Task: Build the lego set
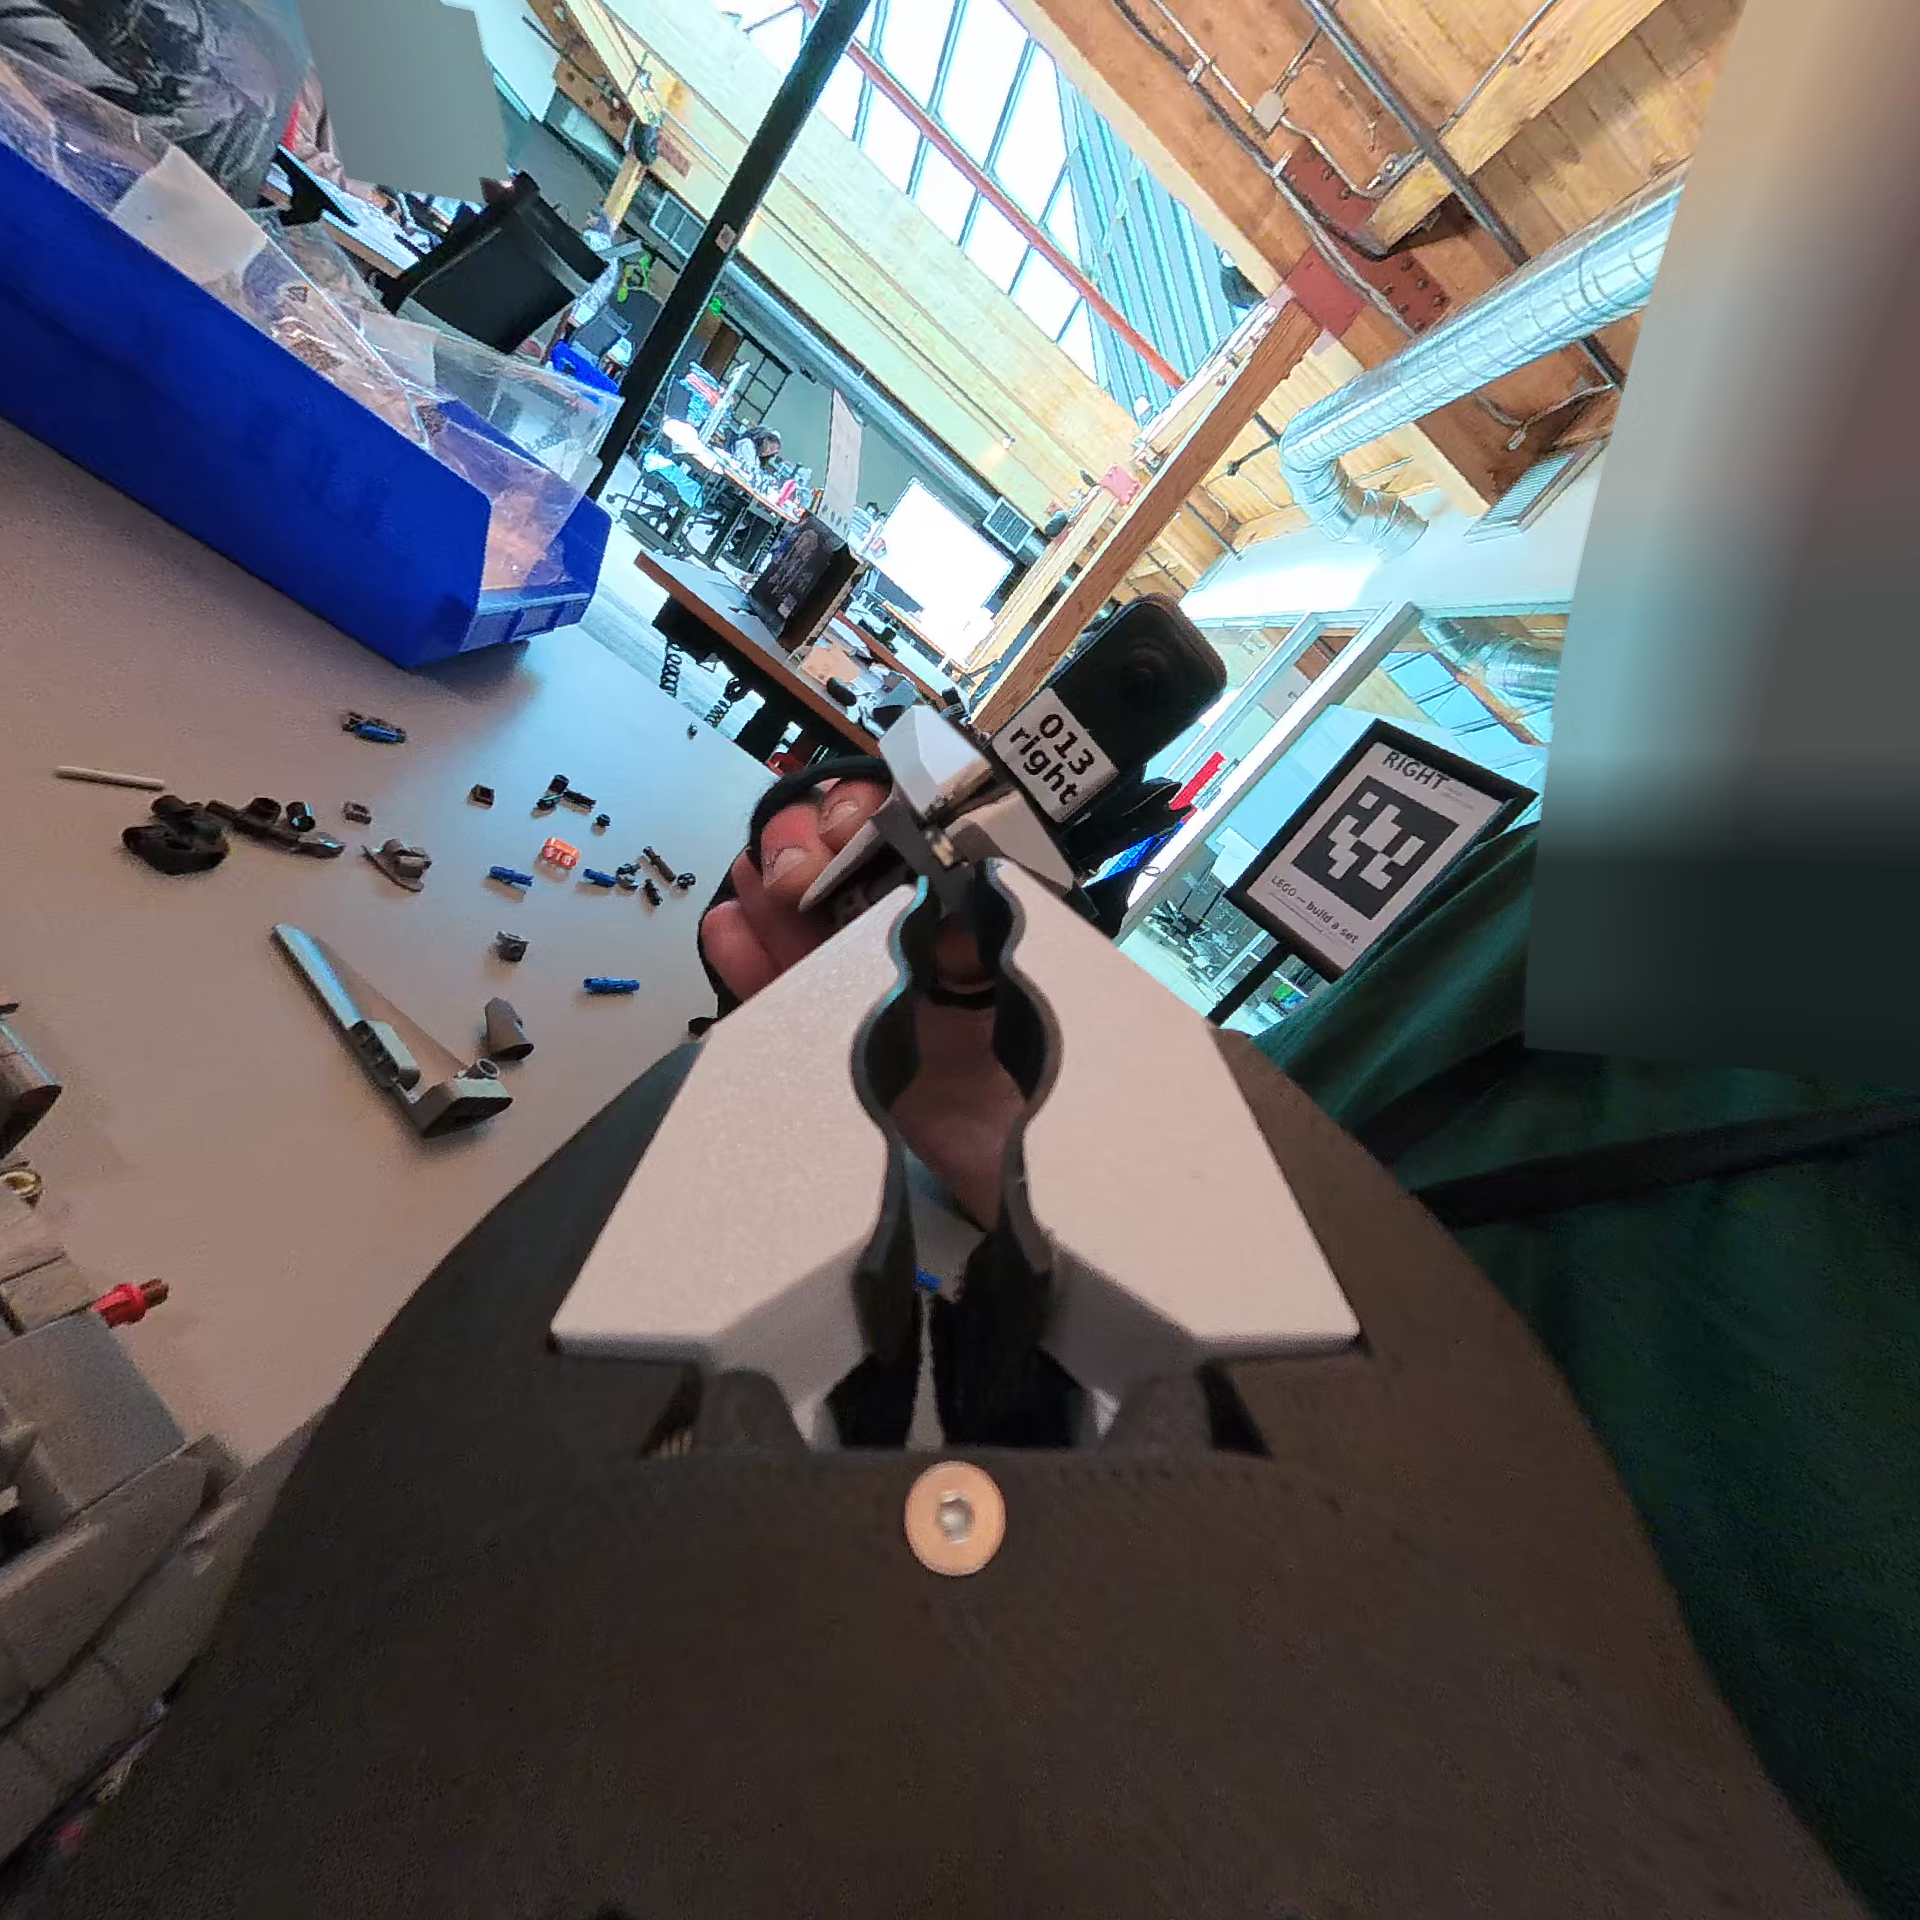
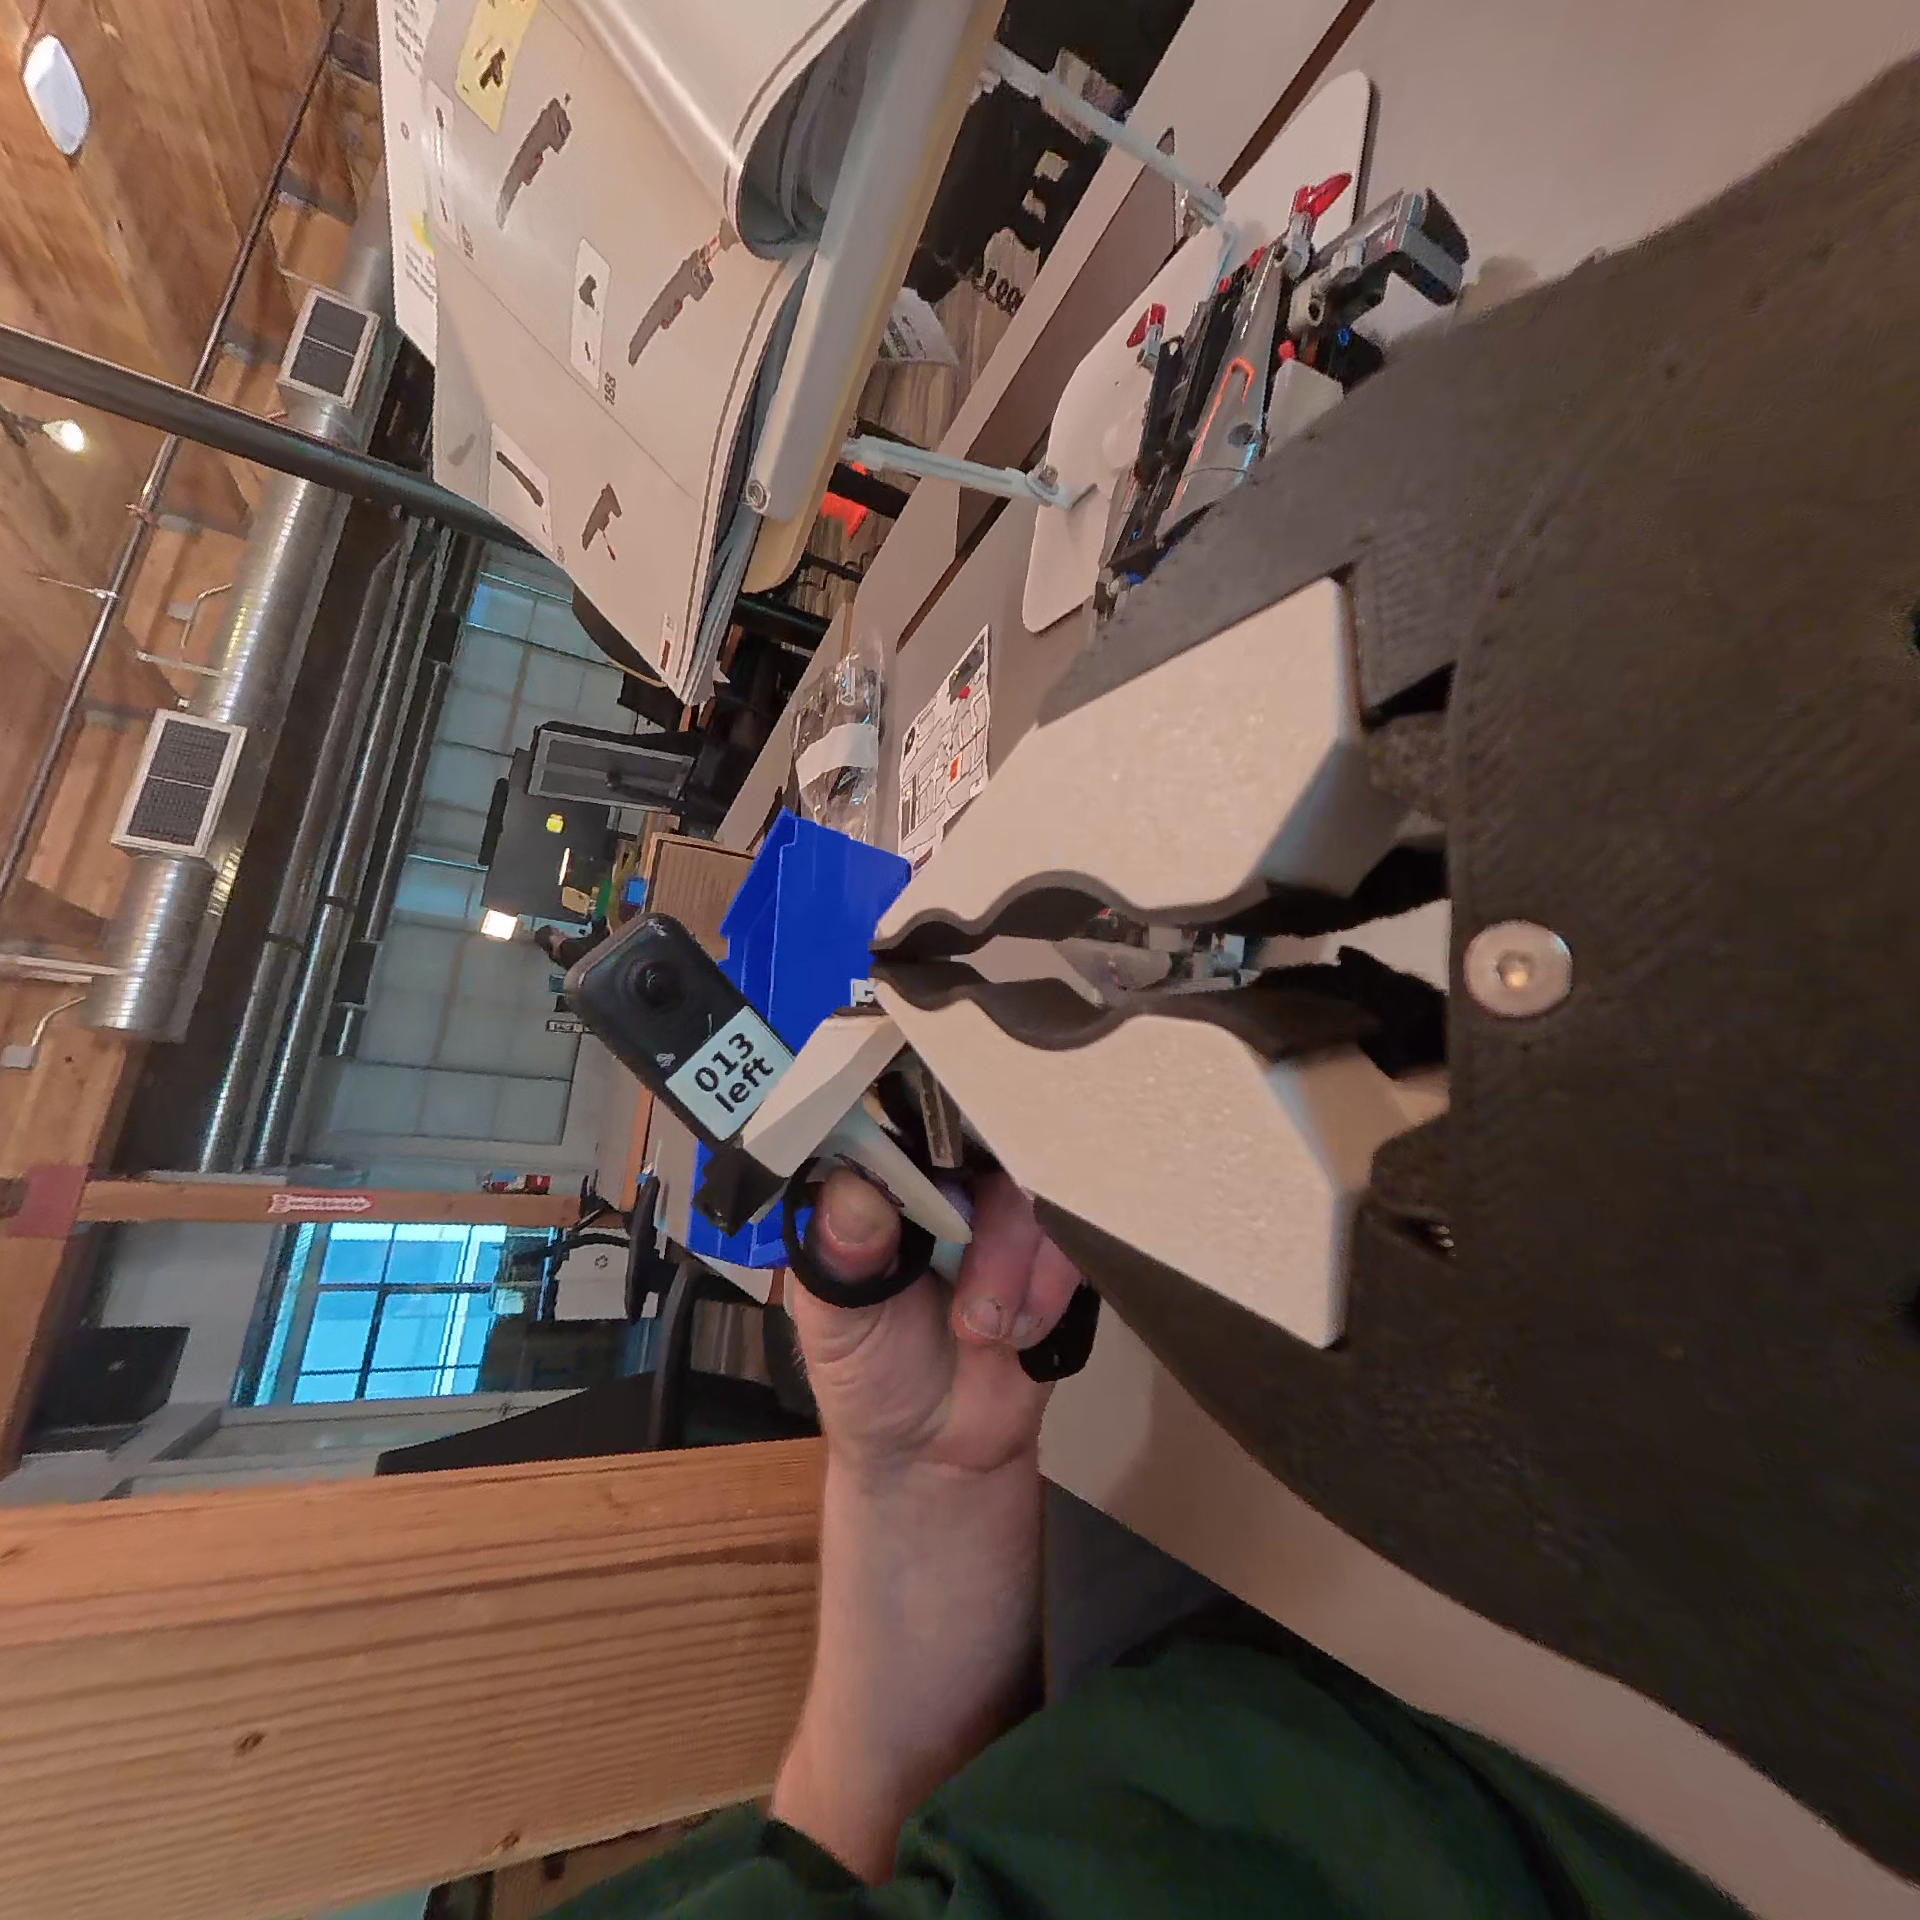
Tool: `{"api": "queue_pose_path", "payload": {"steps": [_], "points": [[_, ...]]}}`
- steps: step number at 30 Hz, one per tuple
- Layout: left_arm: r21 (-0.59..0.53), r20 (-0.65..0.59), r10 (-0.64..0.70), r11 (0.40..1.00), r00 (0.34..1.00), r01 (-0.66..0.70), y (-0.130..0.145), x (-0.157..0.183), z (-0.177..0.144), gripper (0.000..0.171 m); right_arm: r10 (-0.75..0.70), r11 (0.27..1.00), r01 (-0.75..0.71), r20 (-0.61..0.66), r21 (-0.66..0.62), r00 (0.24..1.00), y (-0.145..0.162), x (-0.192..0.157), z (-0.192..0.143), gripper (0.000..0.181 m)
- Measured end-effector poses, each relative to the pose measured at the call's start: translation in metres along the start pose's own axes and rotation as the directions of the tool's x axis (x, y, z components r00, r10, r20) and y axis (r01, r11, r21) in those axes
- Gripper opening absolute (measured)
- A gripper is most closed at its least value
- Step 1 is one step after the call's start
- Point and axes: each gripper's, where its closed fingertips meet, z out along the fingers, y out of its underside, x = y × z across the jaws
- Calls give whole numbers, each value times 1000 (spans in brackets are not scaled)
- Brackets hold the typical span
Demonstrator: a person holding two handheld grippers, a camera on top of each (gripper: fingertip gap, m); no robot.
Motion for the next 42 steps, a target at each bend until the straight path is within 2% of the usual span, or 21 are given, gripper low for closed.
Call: {"api": "queue_pose_path", "payload": {"steps": [6,13,23,30,33,35,38,42], "points": [[-4,15,8,1000,1000,-8,1,2,0,5,11,1000,-11,15,2,1000,-1,-2,0,0],[-74,53,18,997,998,-14,7,1,-3,5,10,999,-8,45,-41,999,5,-6,0,0],[-214,164,161,969,973,-124,21,-8,-11,4,55,990,-40,109,-135,993,19,-14,4,0],[-178,181,183,972,966,-151,14,-11,-14,4,66,995,-58,96,-84,993,13,-13,6,0],[-186,200,219,966,955,-182,12,-13,-15,4,80,997,-80,89,-14,993,0,-9,1,5],[-190,200,245,959,949,-208,10,-12,-15,4,129,992,-130,59,1,990,-1,1,-3,11],[-216,219,302,942,928,-256,10,-14,-13,5,240,970,-236,101,-50,966,10,1,0,25],[-250,204,355,920,913,-302,14,-11,-9,5,319,947,-312,134,-71,938,15,-1,2,21]]}}
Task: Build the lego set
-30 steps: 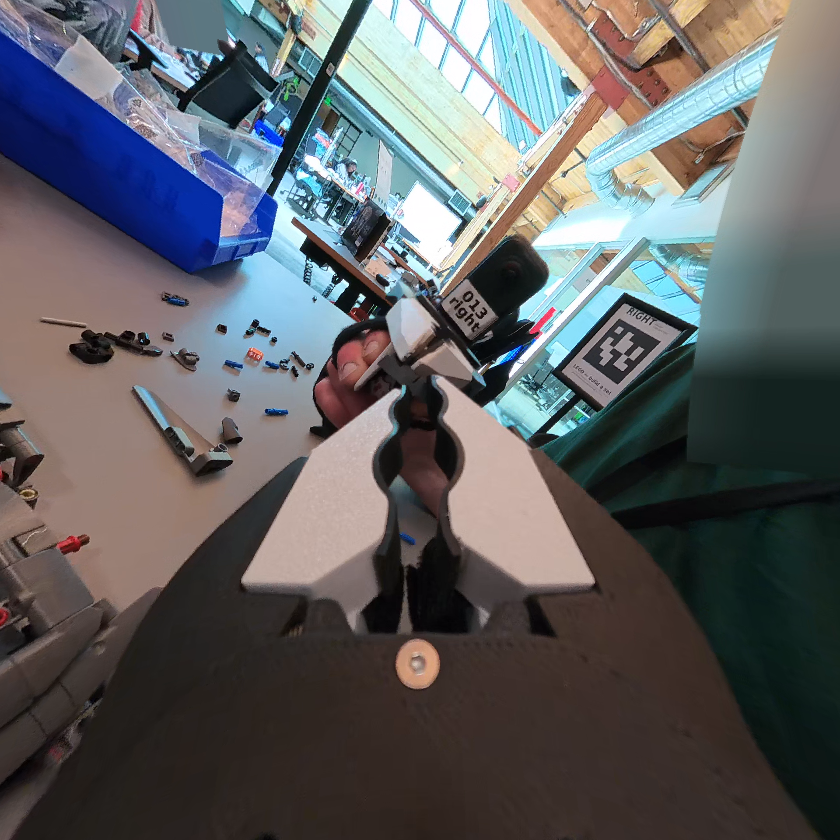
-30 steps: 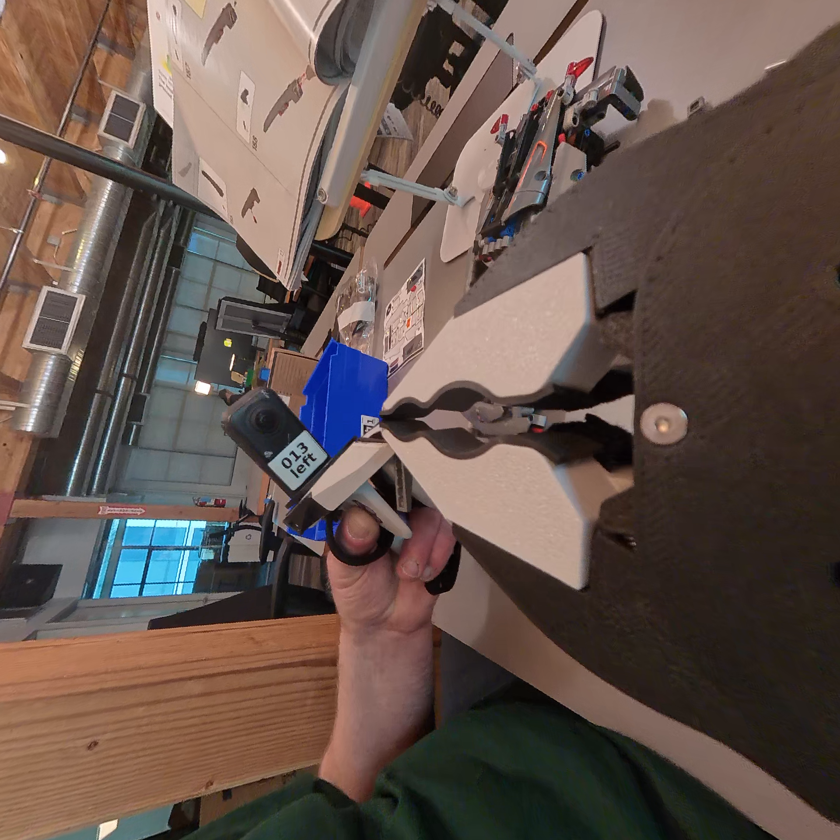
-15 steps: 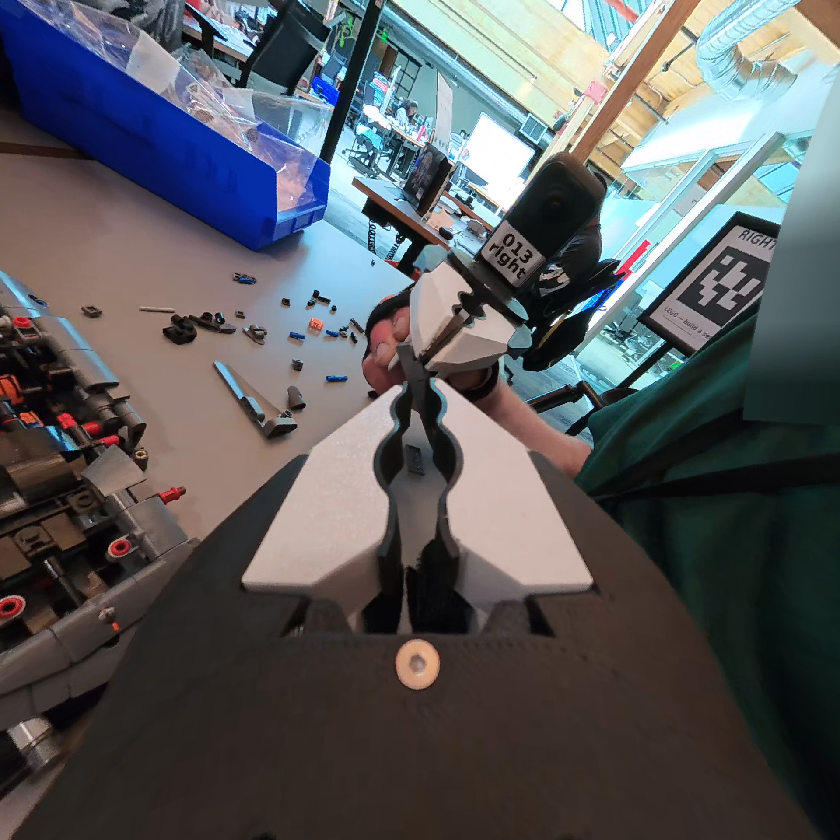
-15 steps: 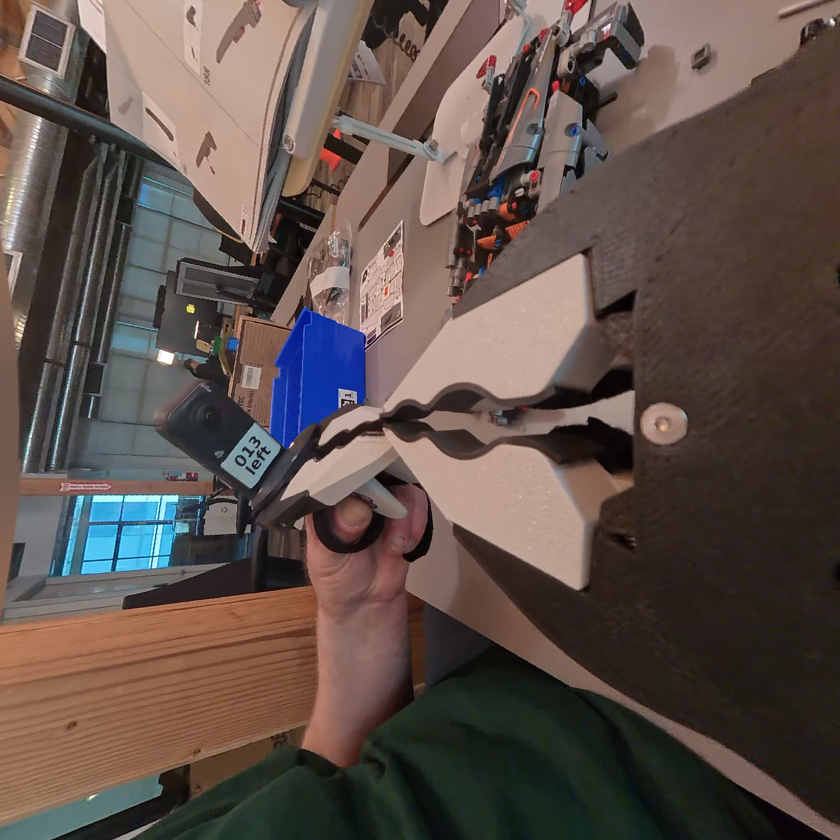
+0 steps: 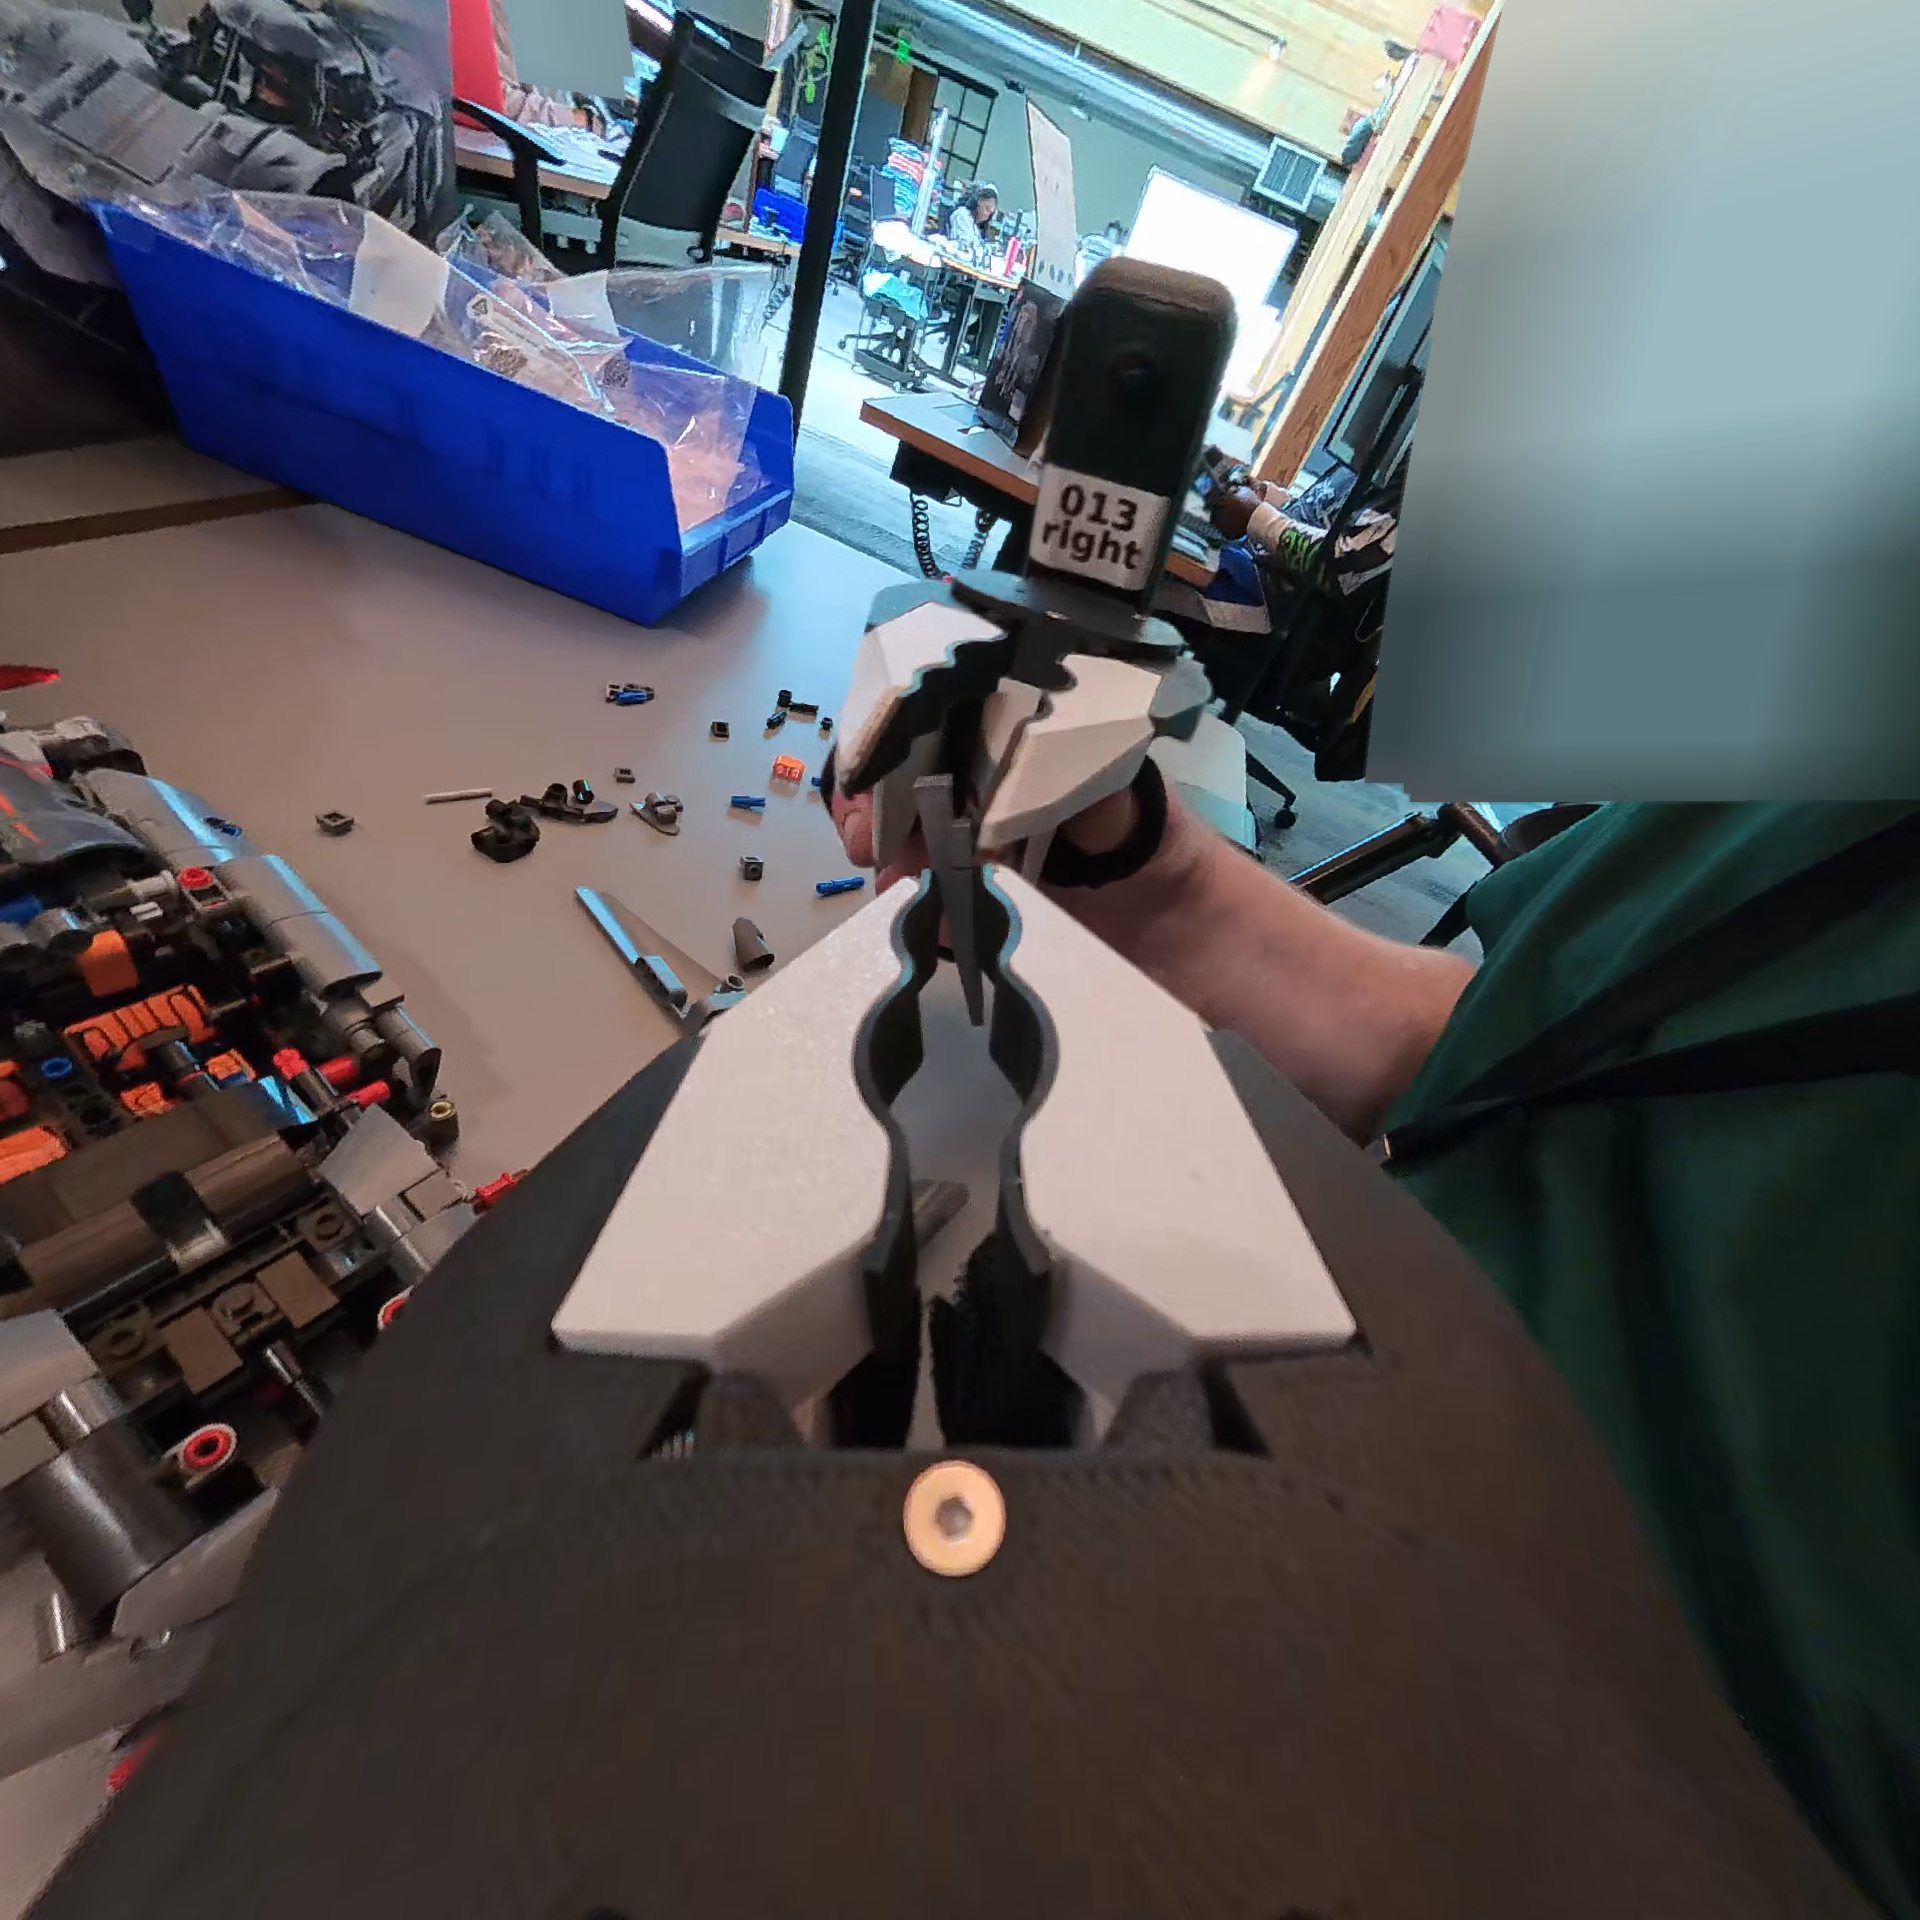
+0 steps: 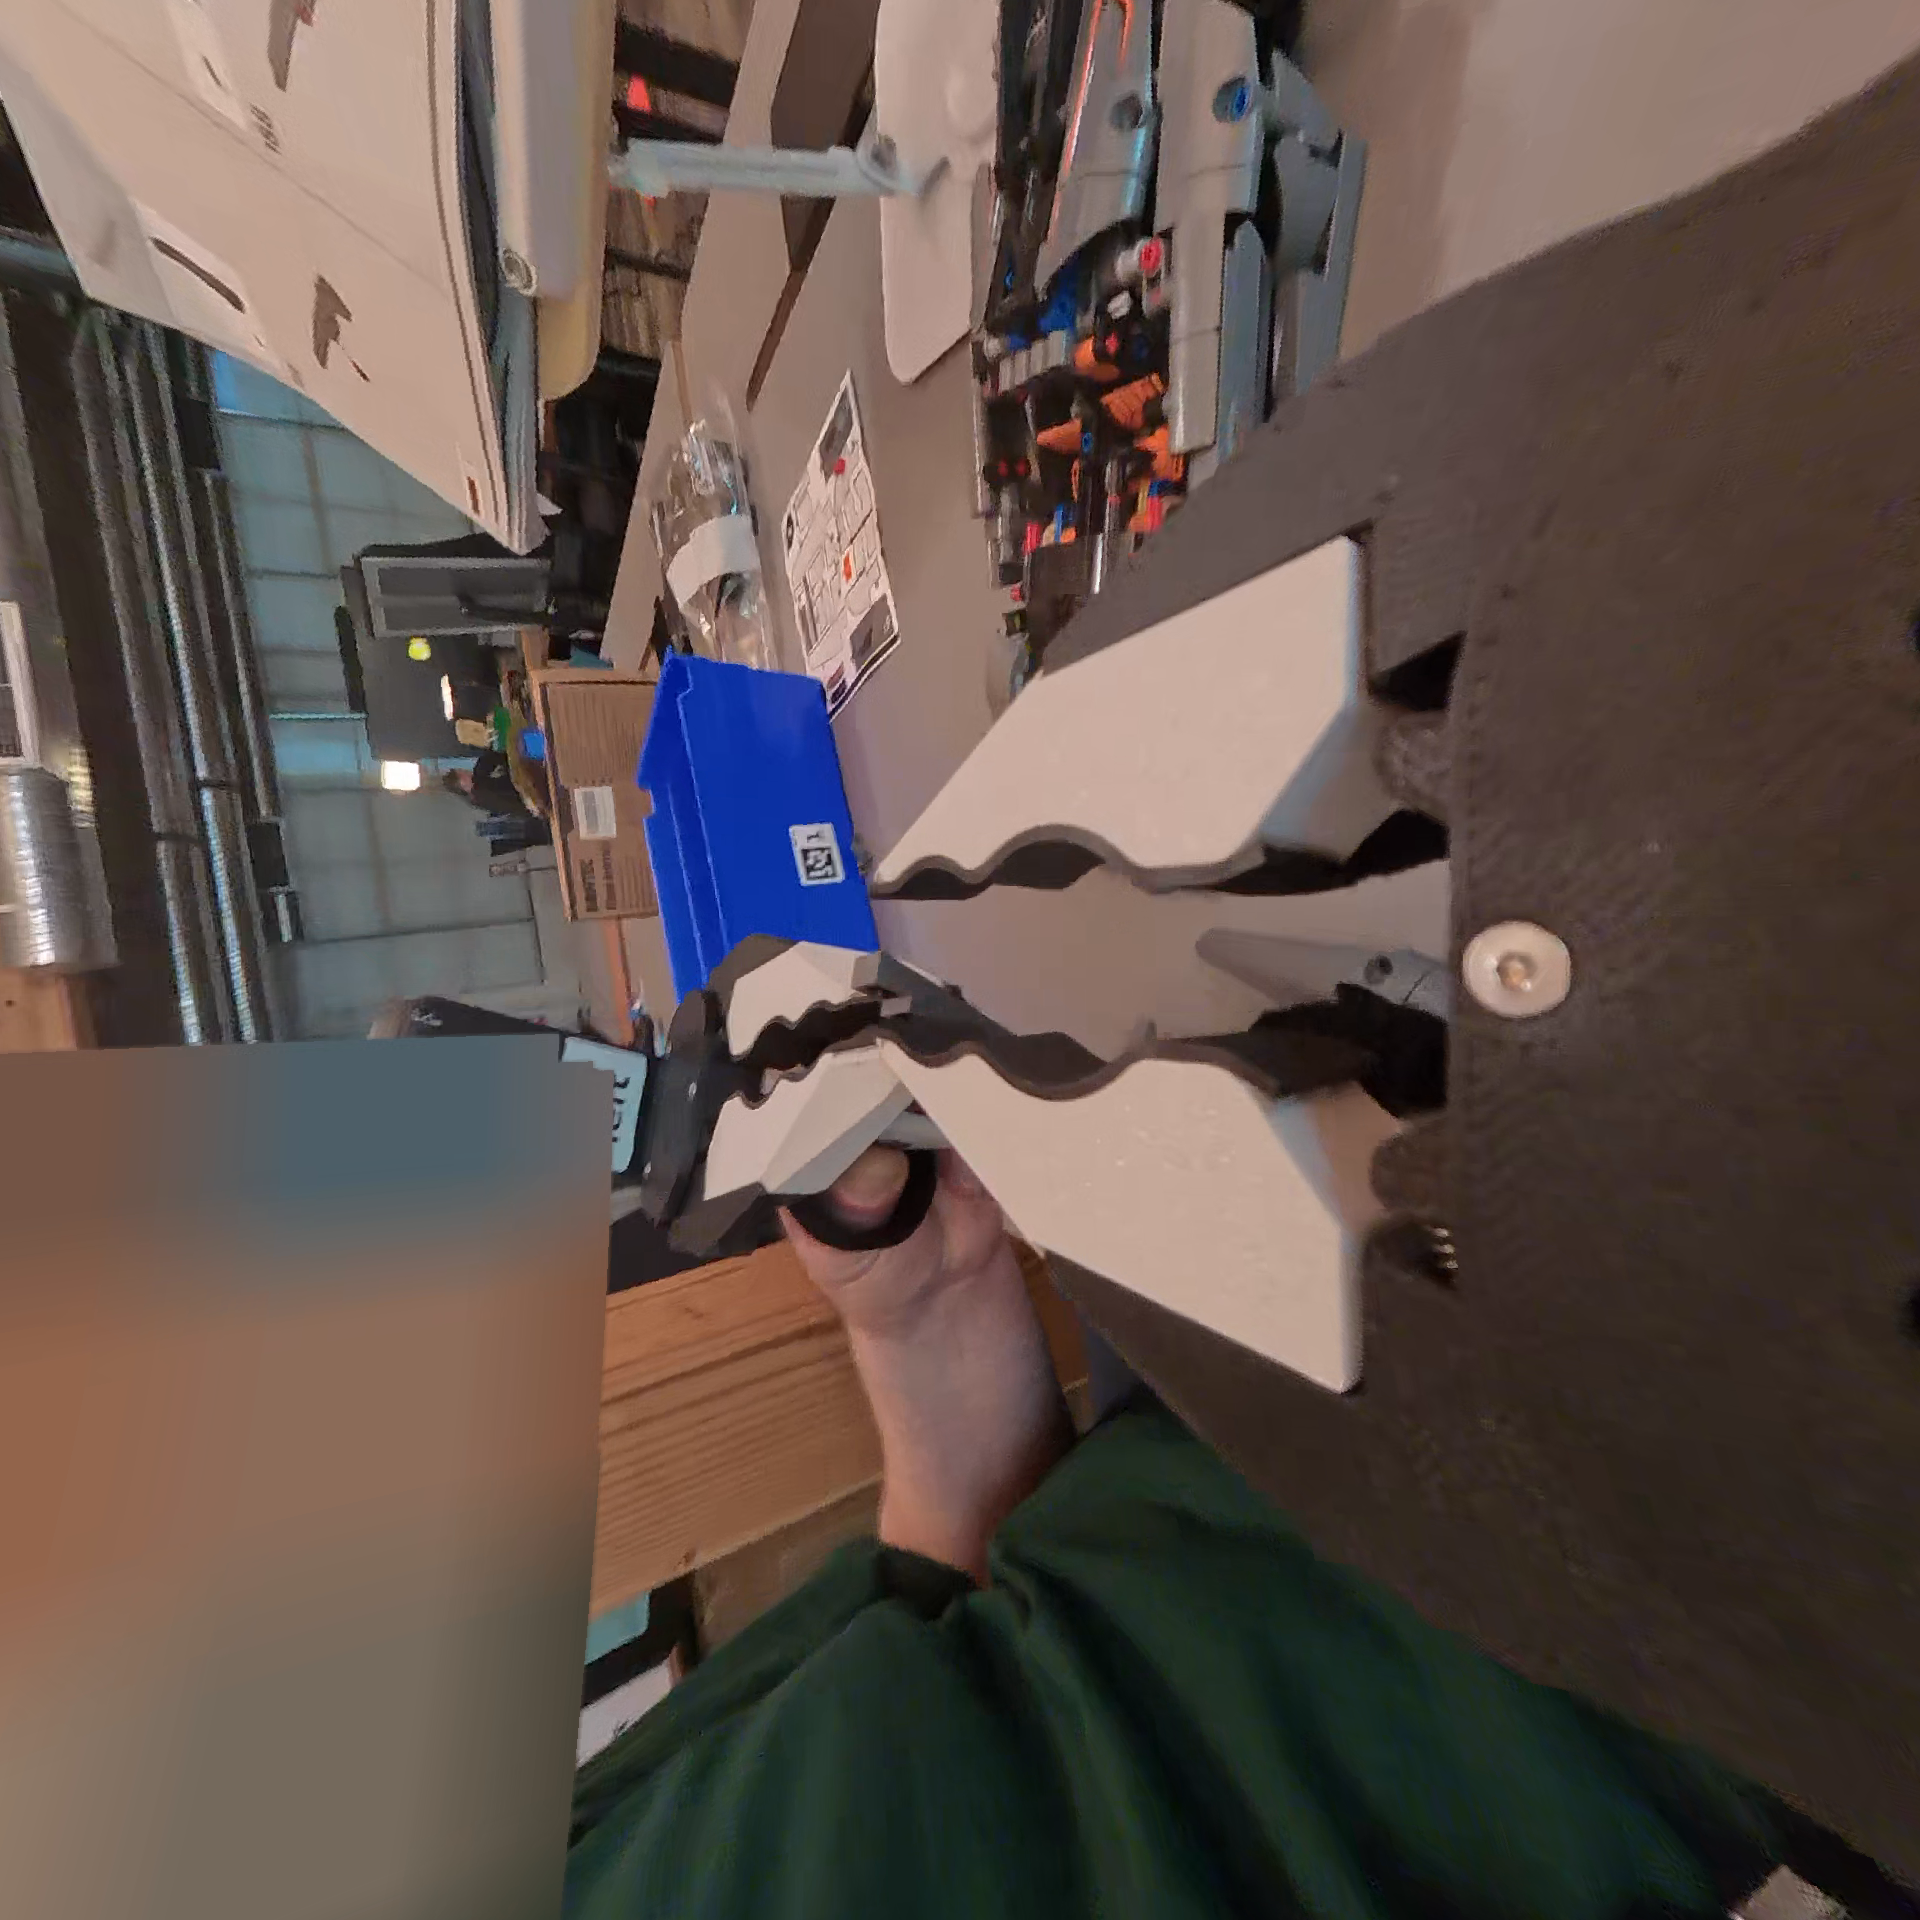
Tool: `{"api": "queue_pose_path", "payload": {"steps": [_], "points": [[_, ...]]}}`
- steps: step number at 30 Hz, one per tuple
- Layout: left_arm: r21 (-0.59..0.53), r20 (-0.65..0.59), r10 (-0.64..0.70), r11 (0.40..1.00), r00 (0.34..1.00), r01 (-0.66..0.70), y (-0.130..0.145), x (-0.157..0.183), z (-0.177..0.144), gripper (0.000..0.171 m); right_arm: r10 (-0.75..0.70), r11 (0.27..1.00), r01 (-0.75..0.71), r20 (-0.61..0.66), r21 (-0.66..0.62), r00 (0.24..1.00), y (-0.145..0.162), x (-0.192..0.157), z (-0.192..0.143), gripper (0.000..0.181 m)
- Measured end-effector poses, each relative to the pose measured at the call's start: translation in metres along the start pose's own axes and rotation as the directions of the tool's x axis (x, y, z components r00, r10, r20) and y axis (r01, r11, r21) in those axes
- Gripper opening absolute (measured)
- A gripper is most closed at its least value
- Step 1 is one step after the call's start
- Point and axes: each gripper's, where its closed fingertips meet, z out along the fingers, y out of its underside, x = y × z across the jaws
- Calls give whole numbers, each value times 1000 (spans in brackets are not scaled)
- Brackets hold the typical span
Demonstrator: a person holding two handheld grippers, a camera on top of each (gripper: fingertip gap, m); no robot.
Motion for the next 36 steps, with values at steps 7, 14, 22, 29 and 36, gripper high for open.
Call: {"api": "queue_pose_path", "payload": {"steps": [7,14,22,29,36], "points": [[-44,20,92,995,996,-91,2,2,1,5,115,993,-115,122,-10,986,4,-11,0,8],[-137,43,233,965,972,-225,5,6,3,4,109,994,-105,157,-31,982,5,-19,-3,6],[-74,75,234,971,969,-228,-2,4,6,15,184,968,-214,208,128,961,-18,-13,-12,6],[-50,16,182,982,983,-181,-1,14,19,2,162,962,-207,244,175,956,-25,-19,-15,5],[-239,314,386,916,868,-321,0,-17,2,1,177,969,-197,137,148,975,-19,-1,-16,9]]}}
